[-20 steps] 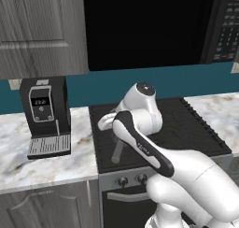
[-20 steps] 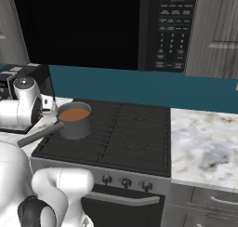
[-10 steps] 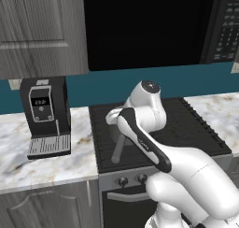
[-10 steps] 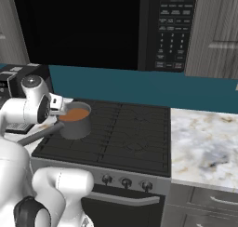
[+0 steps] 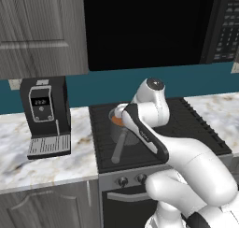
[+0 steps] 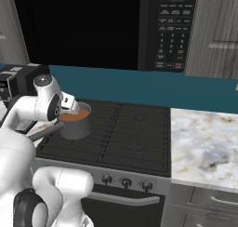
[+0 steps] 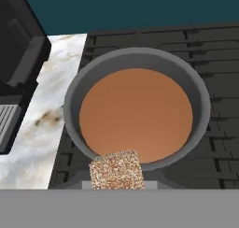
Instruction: Pick up the sugar cube(s) and place them in the saucepan with hot chocolate.
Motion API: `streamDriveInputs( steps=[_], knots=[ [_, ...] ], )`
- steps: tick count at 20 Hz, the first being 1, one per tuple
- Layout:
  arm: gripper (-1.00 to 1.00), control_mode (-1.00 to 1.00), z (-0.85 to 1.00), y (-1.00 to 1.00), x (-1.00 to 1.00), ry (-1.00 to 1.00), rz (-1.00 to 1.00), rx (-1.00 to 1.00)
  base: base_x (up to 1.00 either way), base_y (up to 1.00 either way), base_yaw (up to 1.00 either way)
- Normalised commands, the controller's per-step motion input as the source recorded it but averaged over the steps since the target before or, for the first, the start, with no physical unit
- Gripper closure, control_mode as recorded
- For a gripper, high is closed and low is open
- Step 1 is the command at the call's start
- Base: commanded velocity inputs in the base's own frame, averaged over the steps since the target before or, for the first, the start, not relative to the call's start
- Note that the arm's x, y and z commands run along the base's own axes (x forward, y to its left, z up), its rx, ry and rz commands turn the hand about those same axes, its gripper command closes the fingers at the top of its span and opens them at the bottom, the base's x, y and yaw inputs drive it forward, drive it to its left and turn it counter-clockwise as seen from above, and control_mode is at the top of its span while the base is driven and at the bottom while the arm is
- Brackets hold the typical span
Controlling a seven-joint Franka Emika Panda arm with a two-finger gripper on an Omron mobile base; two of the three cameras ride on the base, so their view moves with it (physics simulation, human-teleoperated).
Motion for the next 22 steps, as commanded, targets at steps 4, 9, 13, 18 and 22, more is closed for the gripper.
streamDriveInputs(
  steps=[4, 9, 13, 18, 22],
  knots=[
    [1.0, -1.0, 0.0, -0.11, 0.41, 0.09, -0.08, 0.0, 0.0, 0.0, 0.0],
    [1.0, -1.0, -0.1, 0.0, 0.19, 0.09, -0.04, 0.0, 0.0, 0.0, 0.0],
    [1.0, -1.0, -0.09, 0.0, 0.09, 0.03, -0.02, 0.0, 0.0, 0.0, 0.0],
    [1.0, -1.0, -0.13, 0.0, 0.03, 0.0, 0.0, 0.0, 0.0, 0.0, 0.0],
    [1.0, -1.0, -0.06, 0.0, 0.0, 0.0, 0.0, 0.0, 0.0, 0.0, 0.0]
  ],
)
